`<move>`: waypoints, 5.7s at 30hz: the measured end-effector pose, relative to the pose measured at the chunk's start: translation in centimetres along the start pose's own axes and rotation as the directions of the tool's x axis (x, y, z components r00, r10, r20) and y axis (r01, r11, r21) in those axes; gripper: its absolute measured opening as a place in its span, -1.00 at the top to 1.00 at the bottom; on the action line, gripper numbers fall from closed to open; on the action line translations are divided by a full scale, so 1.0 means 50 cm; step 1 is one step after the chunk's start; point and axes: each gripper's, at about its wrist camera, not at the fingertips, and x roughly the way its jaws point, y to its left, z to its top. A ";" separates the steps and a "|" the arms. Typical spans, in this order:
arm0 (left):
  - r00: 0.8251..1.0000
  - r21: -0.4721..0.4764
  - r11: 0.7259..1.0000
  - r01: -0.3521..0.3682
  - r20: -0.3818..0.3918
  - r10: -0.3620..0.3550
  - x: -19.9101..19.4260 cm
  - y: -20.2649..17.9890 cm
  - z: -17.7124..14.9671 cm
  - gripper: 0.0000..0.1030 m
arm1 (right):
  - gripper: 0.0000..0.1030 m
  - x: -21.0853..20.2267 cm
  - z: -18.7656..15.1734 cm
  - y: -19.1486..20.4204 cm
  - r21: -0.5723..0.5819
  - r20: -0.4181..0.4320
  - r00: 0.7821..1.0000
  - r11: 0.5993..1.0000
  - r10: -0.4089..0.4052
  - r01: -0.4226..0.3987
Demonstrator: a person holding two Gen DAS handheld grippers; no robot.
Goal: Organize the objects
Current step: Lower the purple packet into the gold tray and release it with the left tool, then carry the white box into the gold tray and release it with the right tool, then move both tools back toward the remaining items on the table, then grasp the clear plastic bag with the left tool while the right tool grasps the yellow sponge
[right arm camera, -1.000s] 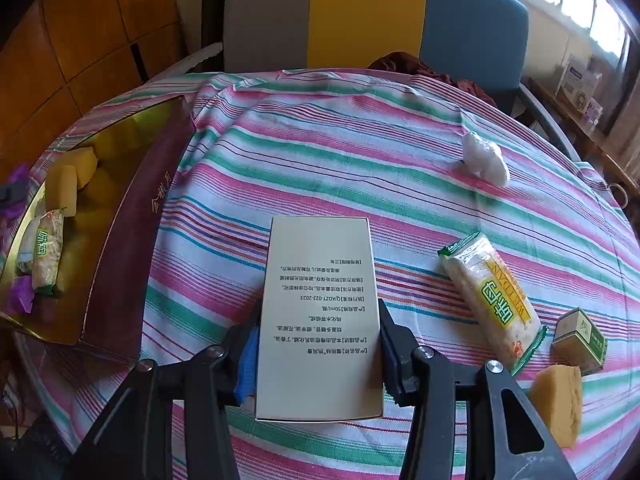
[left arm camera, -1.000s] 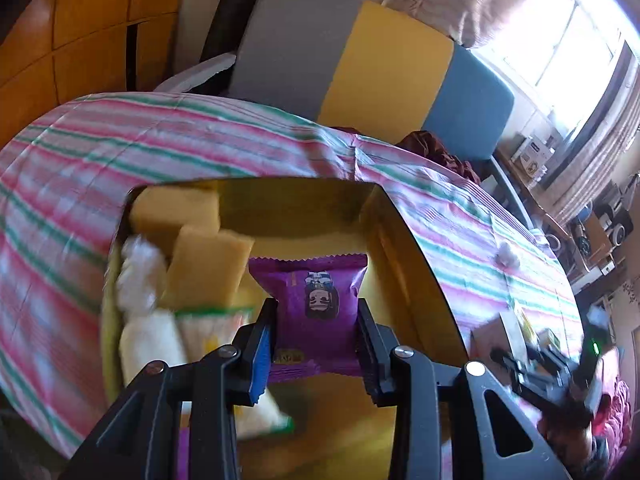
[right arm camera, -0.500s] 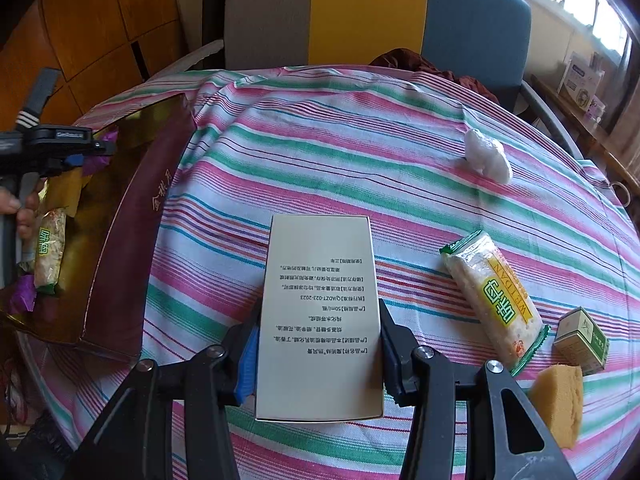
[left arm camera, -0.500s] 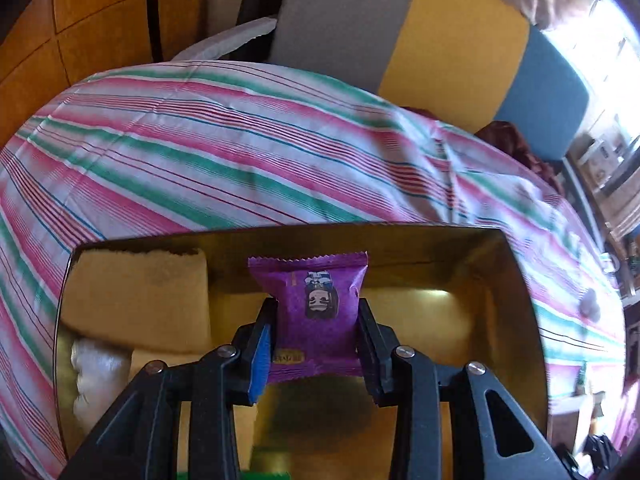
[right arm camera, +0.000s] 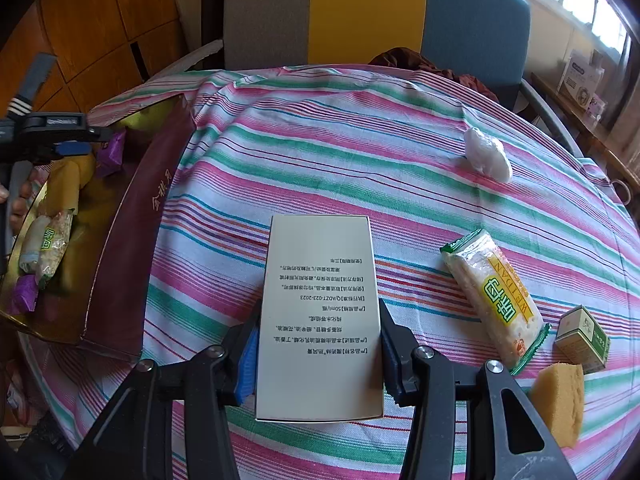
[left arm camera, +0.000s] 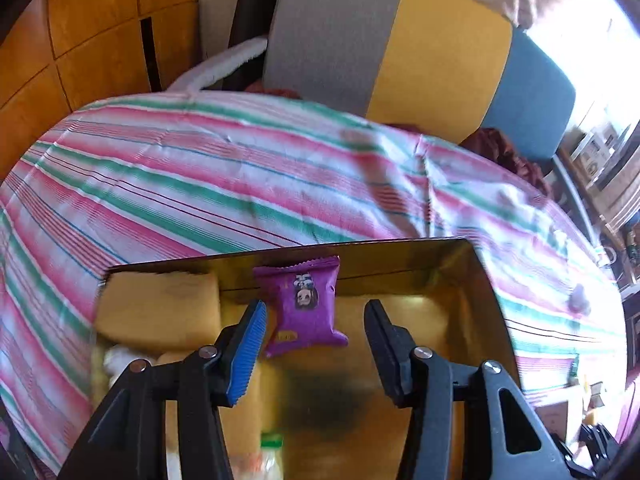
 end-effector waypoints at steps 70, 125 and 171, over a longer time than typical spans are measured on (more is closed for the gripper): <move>0.981 -0.075 0.997 0.022 0.192 -0.007 -0.255 0.212 -0.298 0.01 | -0.53 0.015 0.185 0.463 -0.033 -0.007 0.973 0.972 0.231 -0.232; 0.960 0.396 0.887 0.239 0.041 -0.277 -0.248 -0.223 -0.286 0.00 | -0.65 -0.148 -0.136 -0.410 0.748 0.015 0.985 0.655 -0.173 0.103; 0.914 0.463 0.789 0.403 -0.244 -0.324 0.161 -0.857 -0.065 -0.25 | -0.76 -0.152 -0.151 -0.428 0.799 0.084 0.996 0.599 -0.019 -0.056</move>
